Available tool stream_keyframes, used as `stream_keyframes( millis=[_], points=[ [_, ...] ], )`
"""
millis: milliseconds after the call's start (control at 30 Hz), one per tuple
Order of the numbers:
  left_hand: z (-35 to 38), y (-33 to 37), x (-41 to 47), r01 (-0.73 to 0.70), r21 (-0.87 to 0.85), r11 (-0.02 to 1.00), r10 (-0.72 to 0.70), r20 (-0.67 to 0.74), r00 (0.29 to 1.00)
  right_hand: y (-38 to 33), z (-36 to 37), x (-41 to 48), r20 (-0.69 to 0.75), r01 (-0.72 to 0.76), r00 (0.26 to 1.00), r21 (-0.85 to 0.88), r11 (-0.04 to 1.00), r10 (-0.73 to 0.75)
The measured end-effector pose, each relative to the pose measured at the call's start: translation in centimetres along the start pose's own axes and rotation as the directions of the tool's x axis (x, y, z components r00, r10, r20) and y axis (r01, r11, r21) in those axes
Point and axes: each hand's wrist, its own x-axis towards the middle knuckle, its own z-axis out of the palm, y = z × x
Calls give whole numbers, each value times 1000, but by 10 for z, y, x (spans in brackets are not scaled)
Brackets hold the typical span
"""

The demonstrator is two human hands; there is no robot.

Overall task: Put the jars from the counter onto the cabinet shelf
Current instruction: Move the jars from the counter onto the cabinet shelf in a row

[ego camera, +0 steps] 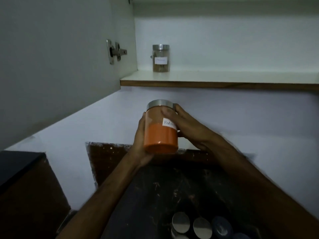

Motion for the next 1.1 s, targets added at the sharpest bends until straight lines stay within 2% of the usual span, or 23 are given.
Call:
stream_keyframes(
  millis=[100, 200, 267, 333, 467, 567, 633, 667, 733, 833, 900, 933, 1000, 1100],
  points=[
    [21, 17, 9, -154, 274, 949, 167, -26, 986, -23, -10, 5, -147, 49, 988, 26, 998, -45],
    [34, 39, 16, -291, 497, 817, 341, -10, 940, -45, -26, 7, -248, 160, 952, -96, 982, -180],
    [38, 52, 20, -340, 521, 783, 350, 82, 933, -56, -33, 11, -320, 220, 908, -184, 958, -270],
    [44, 64, 24, -393, 531, 751, 363, 164, 917, -67, -41, 15, -342, 266, 883, -198, 943, -321],
    [61, 88, 42, -461, 462, 757, 412, 210, 887, -95, -70, 21, -193, 296, 924, -187, 937, -330],
    [75, 106, 63, -482, 485, 730, 423, 233, 876, -124, -97, 30, -189, 243, 916, -439, 865, -354],
    [82, 119, 82, -500, 520, 693, 425, 265, 866, -143, -113, 44, -210, 219, 909, -493, 842, -360],
    [84, 124, 91, -500, 579, 644, 422, 277, 863, -148, -119, 53, -220, 212, 911, -478, 852, -350],
    [83, 135, 112, -468, 754, 461, 431, 270, 861, -152, -133, 77, -235, 201, 908, -484, 852, -347],
    [68, 148, 144, -306, 951, 38, 420, 262, 869, -136, -152, 122, -280, 140, 902, -530, 836, -328],
    [51, 149, 162, -142, 973, -183, 324, 196, 925, -114, -161, 153, -308, 94, 899, -555, 826, -310],
    [42, 147, 169, -65, 971, -229, 286, 131, 949, -101, -166, 169, -319, 78, 896, -571, 817, -308],
    [28, 140, 176, 34, 975, -219, 266, 26, 964, -79, -175, 194, -351, 53, 883, -583, 811, -310],
    [19, 133, 180, 50, 979, -199, 324, 17, 946, -61, -188, 225, -388, 30, 871, -572, 820, -302]
  ],
)
